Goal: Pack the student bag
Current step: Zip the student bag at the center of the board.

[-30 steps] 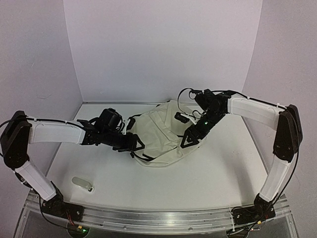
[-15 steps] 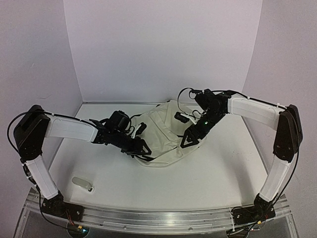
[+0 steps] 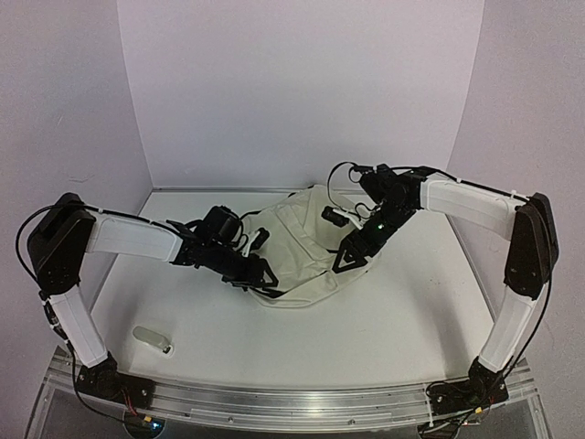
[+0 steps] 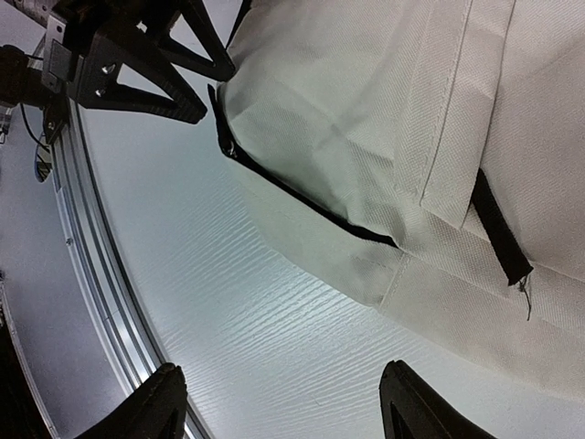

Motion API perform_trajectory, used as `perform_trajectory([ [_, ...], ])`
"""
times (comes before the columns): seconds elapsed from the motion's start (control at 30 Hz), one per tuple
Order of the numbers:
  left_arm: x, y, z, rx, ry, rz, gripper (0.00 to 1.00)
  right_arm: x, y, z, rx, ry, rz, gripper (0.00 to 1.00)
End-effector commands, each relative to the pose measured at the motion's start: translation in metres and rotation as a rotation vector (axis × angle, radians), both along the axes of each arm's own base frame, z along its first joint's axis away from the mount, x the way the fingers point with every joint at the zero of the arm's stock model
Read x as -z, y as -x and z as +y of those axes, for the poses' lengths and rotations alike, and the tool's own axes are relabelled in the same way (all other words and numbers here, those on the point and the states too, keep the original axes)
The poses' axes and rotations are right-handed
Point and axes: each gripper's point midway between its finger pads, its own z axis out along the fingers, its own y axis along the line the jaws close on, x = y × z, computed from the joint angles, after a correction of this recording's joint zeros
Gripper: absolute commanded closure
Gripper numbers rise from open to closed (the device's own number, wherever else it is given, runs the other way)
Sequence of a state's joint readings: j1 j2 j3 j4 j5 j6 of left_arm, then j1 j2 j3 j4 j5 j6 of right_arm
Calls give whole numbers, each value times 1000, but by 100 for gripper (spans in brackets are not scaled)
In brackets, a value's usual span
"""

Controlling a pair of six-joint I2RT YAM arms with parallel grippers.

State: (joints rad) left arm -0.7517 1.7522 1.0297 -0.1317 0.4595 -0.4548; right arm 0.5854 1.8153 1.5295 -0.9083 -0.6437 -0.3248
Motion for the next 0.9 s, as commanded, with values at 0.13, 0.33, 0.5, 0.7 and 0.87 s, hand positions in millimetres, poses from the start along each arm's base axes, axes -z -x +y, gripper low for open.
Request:
perform_trajectory([
  [0.13, -1, -4, -10, 33, 23, -2, 55, -18, 2, 3, -16, -35, -37, 27],
  [0.33, -2, 2, -14, 61, 49, 22, 59, -18, 0, 6, -16, -40, -33, 27],
  [0.5, 4, 4, -15, 71, 48, 42, 62, -18, -1, 7, -16, -43, -30, 28],
  [0.7, 13, 1, -10, 60, 2, 29, 60, -19, -1, 7, -14, -43, -30, 28],
  [0.87, 20, 1, -4, 67, -41, 12, 63, -19, -3, 8, -15, -43, -30, 28],
])
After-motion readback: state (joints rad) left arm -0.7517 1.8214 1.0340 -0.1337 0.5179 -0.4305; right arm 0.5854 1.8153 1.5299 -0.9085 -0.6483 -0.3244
